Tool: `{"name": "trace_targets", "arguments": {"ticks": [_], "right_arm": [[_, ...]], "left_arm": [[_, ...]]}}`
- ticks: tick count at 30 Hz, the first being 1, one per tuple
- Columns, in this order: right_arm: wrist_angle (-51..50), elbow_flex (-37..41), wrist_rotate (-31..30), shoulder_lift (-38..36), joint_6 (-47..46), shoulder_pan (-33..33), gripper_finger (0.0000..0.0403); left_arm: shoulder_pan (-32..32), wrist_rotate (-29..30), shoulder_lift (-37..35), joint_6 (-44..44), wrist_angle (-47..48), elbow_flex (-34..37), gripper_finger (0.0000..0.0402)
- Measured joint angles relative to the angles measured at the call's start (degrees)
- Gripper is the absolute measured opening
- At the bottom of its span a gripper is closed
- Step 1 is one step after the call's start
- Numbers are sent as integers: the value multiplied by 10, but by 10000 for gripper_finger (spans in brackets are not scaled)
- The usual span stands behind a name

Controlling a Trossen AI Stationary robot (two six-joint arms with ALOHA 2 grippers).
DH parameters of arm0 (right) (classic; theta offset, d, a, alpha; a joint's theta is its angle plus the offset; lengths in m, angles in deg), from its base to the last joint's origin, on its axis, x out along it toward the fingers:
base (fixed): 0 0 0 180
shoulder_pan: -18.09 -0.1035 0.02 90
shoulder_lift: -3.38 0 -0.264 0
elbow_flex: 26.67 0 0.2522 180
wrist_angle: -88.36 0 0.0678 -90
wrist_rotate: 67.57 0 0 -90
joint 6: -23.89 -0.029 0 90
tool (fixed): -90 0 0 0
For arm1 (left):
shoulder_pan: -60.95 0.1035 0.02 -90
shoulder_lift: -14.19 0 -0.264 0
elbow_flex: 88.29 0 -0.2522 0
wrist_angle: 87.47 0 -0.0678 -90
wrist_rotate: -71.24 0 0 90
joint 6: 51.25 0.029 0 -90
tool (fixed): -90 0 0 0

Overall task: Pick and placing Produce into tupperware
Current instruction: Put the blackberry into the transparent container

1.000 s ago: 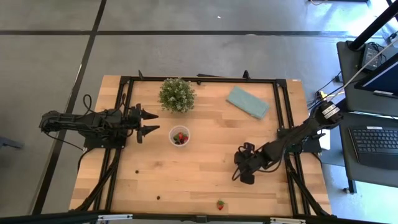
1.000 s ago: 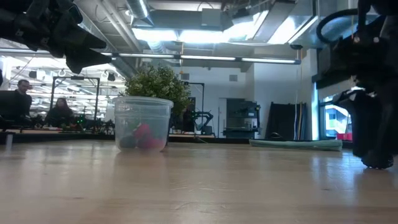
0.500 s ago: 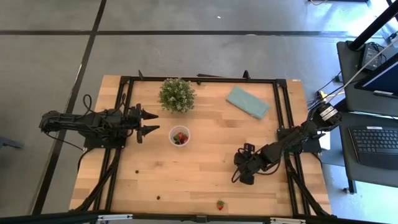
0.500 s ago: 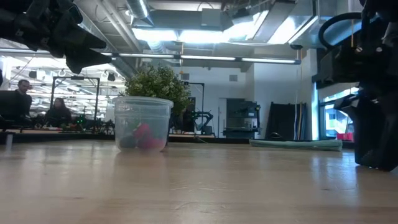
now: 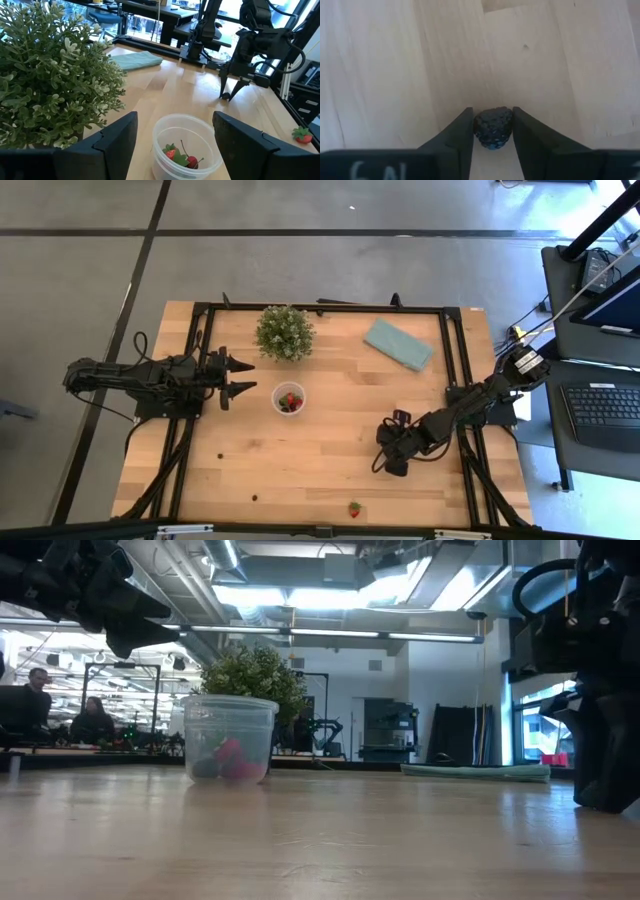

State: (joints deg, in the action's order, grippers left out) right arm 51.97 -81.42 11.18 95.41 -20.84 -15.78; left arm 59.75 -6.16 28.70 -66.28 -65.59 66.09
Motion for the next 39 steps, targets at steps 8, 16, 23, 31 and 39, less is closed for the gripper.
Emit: {"name": "trace_targets", "arguments": {"ticks": [8, 16, 23, 31, 39], "right_arm": [[-66, -76, 32, -15, 50, 38, 118], [-48, -230, -45, -27, 292, 188, 118], [74, -324, 7, -11, 413, 303, 118], [169, -438, 103, 102, 437, 345, 118], [100, -514, 160, 216, 438, 339, 118]], "left_arm": [[0, 0, 0, 0, 0, 0, 250], [0, 0, 0, 0, 0, 0, 250], [0, 0, 0, 0, -2, 0, 251], [0, 0, 0, 3, -5, 0, 251], [0, -1, 0, 4, 0, 0, 251]]}}
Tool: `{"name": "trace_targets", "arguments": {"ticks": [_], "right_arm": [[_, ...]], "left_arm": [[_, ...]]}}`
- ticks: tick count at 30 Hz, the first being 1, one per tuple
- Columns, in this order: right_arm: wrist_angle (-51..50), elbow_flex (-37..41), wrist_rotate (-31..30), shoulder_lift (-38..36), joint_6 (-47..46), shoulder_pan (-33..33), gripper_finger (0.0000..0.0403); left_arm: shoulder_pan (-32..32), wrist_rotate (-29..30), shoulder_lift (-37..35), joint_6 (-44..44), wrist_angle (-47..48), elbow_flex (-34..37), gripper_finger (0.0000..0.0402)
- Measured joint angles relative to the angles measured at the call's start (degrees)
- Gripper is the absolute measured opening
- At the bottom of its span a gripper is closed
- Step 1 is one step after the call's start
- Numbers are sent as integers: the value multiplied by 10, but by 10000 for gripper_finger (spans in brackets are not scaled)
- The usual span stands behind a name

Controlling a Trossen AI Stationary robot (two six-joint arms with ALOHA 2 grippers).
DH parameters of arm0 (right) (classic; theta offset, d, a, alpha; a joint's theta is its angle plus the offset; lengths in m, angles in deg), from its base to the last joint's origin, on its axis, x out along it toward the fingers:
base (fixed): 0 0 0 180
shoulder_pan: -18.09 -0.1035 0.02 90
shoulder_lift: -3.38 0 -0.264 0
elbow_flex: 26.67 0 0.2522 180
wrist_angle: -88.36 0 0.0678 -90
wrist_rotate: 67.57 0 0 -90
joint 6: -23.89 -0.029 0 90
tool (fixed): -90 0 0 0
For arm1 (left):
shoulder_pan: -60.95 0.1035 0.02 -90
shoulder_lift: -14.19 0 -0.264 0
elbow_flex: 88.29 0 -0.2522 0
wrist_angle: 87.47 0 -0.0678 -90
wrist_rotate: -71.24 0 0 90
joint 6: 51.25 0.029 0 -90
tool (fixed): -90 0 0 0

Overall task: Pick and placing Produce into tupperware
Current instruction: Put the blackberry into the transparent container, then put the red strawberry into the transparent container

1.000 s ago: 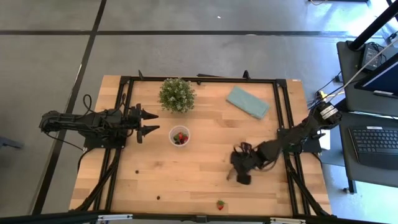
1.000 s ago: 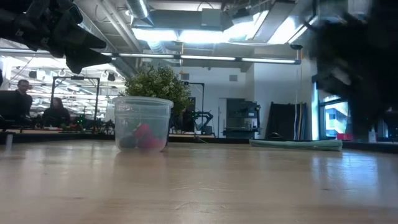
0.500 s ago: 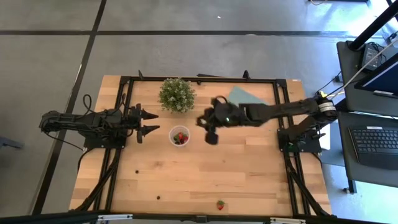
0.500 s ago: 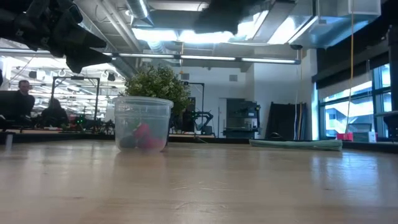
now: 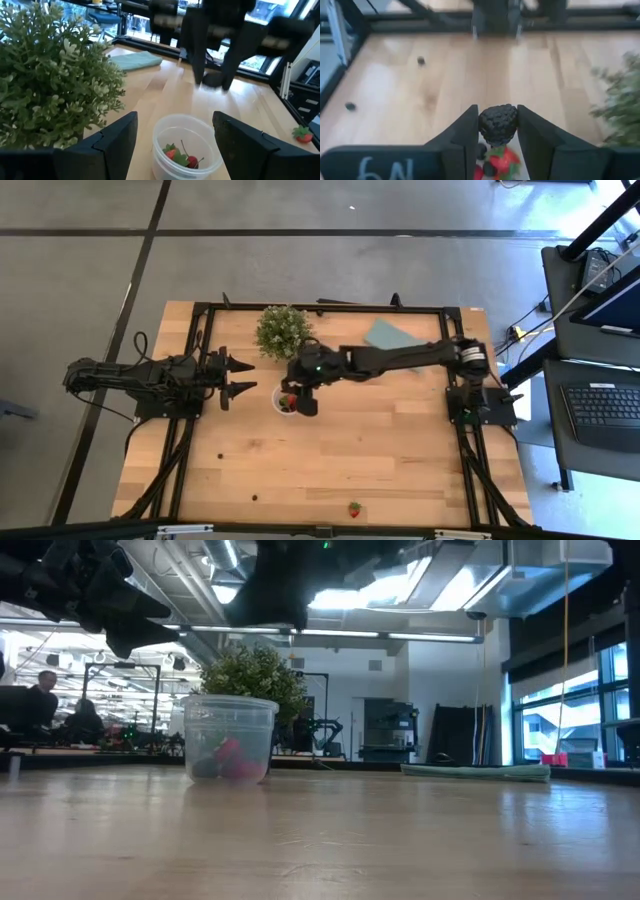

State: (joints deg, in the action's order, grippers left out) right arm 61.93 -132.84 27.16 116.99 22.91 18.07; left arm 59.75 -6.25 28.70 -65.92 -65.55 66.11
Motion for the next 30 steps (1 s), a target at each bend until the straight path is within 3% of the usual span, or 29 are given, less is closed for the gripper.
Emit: {"name": "trace_targets", "arguments": {"ticks": [15, 30], "right_arm": [[-18, -2, 4, 101, -3, -6, 119], [-19, -2, 5, 105, -3, -6, 154]], "left_arm": [[0, -1, 0, 1, 0, 0, 251], [0, -1, 0, 1, 0, 0, 251]]}}
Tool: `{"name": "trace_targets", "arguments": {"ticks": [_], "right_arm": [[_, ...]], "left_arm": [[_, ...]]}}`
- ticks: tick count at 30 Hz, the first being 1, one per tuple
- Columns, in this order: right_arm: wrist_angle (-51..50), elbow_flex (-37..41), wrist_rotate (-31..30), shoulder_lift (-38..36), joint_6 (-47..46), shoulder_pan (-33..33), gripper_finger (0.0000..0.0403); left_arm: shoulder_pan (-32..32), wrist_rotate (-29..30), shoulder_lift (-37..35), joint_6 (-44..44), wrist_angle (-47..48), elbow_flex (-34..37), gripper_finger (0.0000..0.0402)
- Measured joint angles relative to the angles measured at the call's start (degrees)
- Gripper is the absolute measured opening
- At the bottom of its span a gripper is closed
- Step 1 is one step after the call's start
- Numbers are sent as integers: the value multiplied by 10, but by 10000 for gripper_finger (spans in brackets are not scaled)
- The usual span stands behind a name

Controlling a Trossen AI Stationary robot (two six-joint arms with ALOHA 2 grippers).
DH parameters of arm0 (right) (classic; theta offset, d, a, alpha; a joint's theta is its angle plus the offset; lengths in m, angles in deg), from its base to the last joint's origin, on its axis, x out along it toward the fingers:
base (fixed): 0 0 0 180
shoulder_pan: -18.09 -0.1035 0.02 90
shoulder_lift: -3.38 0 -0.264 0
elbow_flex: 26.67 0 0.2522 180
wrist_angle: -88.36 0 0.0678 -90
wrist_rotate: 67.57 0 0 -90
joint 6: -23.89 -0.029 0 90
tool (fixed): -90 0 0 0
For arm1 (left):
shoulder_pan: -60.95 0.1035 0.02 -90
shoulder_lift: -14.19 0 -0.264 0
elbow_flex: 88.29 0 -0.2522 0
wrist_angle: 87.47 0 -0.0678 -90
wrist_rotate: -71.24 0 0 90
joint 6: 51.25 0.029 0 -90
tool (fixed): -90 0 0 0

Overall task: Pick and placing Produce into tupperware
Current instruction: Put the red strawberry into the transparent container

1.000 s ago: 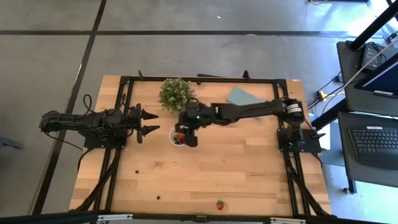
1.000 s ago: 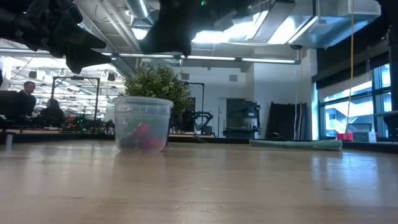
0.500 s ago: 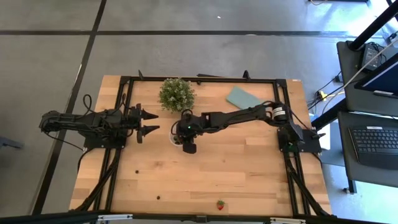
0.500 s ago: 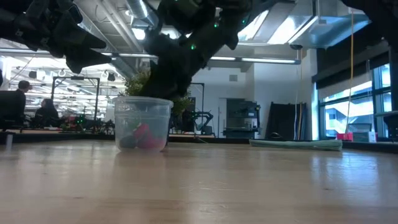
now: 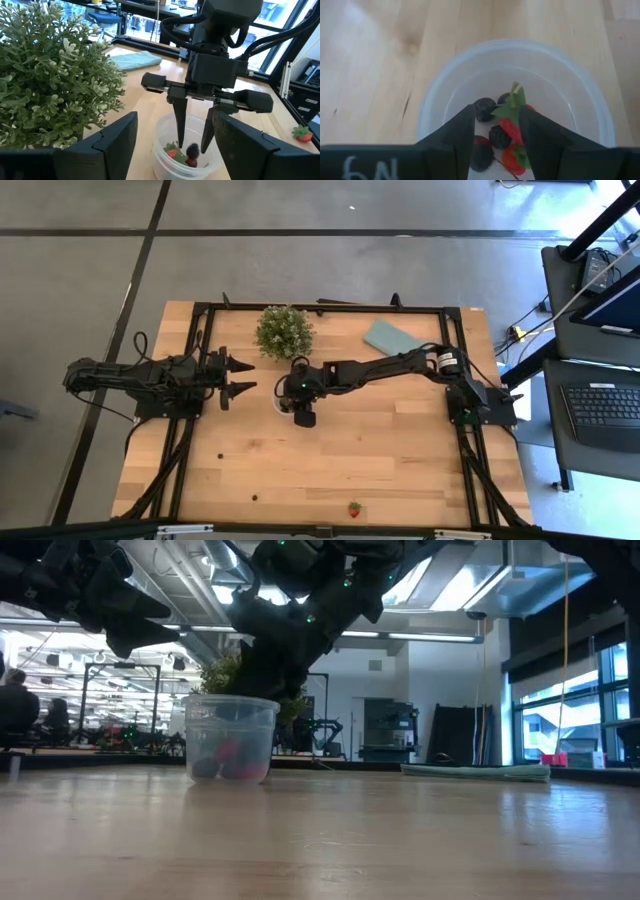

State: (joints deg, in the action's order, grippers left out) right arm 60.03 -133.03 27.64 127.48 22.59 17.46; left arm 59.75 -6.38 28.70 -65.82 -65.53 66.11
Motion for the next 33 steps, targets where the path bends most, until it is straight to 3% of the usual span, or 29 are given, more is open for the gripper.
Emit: {"name": "trace_targets", "arguments": {"ticks": [8, 13, 20, 25, 33], "right_arm": [[-71, -69, 0, -12, 25, 0, 155], [-187, -141, -1, -61, 106, -4, 156], [-317, -148, -1, -145, 106, -16, 156], [-402, -148, -9, -189, 89, -71, 156], [-449, -148, -102, -205, -27, -189, 156]], "left_arm": [[0, 0, 0, 2, 0, 0, 250], [0, 0, 0, 2, 0, 0, 250], [0, 0, 0, 2, 0, 0, 250], [0, 0, 0, 2, 0, 0, 250], [0, 0, 0, 1, 1, 0, 250]]}}
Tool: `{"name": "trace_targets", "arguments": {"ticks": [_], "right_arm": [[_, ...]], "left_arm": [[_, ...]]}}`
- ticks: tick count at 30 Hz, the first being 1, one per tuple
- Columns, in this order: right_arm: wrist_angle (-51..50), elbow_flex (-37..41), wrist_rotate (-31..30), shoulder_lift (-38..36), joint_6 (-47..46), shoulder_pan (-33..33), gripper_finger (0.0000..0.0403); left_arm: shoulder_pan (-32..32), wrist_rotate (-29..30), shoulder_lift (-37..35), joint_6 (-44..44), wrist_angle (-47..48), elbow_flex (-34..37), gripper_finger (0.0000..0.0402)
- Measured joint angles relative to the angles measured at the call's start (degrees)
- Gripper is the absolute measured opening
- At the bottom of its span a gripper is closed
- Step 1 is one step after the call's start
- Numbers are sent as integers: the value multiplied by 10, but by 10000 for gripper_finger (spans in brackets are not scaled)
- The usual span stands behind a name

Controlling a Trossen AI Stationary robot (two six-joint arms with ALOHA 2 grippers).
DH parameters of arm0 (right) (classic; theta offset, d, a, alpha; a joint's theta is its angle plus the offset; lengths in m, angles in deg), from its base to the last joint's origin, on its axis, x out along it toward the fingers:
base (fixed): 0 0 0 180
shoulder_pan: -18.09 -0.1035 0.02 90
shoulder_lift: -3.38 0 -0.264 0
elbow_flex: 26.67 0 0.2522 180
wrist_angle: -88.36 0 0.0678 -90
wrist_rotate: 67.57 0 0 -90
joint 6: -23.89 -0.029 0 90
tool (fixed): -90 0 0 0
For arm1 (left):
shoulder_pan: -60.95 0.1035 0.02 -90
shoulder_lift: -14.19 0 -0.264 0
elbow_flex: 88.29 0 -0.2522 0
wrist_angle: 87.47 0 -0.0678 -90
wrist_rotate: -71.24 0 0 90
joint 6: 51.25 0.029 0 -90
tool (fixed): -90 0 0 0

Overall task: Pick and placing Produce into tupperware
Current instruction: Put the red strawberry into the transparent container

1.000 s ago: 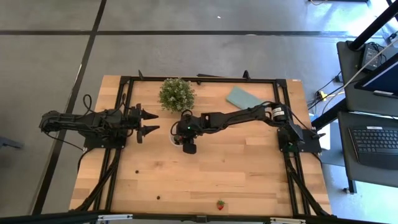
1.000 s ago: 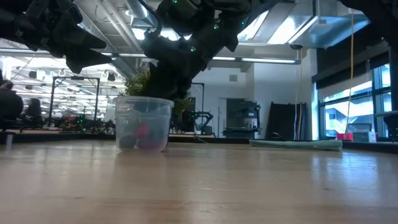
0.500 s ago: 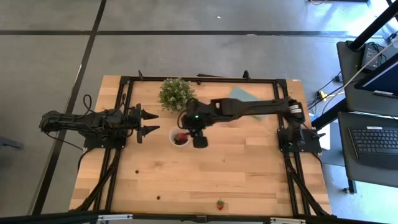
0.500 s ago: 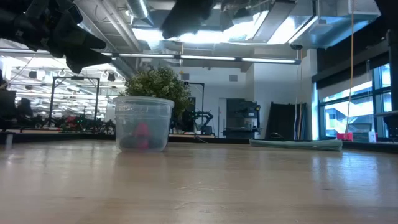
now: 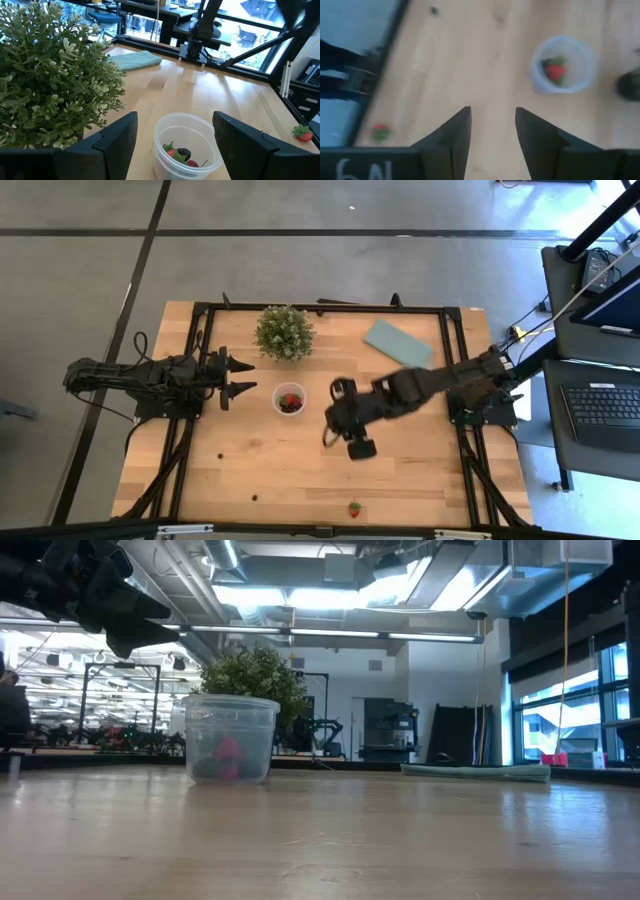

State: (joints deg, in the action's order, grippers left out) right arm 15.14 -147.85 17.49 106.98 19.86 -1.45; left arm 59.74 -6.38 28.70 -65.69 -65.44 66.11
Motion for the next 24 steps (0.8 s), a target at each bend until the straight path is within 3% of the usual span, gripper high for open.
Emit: {"name": "trace_targets", "arguments": {"ticks": [3, 8, 12, 19, 24], "right_arm": [[0, 0, -4, 0, -78, -37, 156], [0, 0, -71, 1, -239, -92, 156], [16, 0, -76, 27, -353, -130, 156], [99, 0, -75, 122, -425, -184, 156], [83, 0, -72, 172, -510, -203, 156]], "left_arm": [[0, 0, 0, 0, 0, 0, 250], [0, 0, 0, 0, 0, 0, 250], [0, 0, 0, 0, 2, 0, 250], [0, 0, 0, 0, 3, 0, 250], [0, 0, 0, 0, 8, 0, 250]]}}
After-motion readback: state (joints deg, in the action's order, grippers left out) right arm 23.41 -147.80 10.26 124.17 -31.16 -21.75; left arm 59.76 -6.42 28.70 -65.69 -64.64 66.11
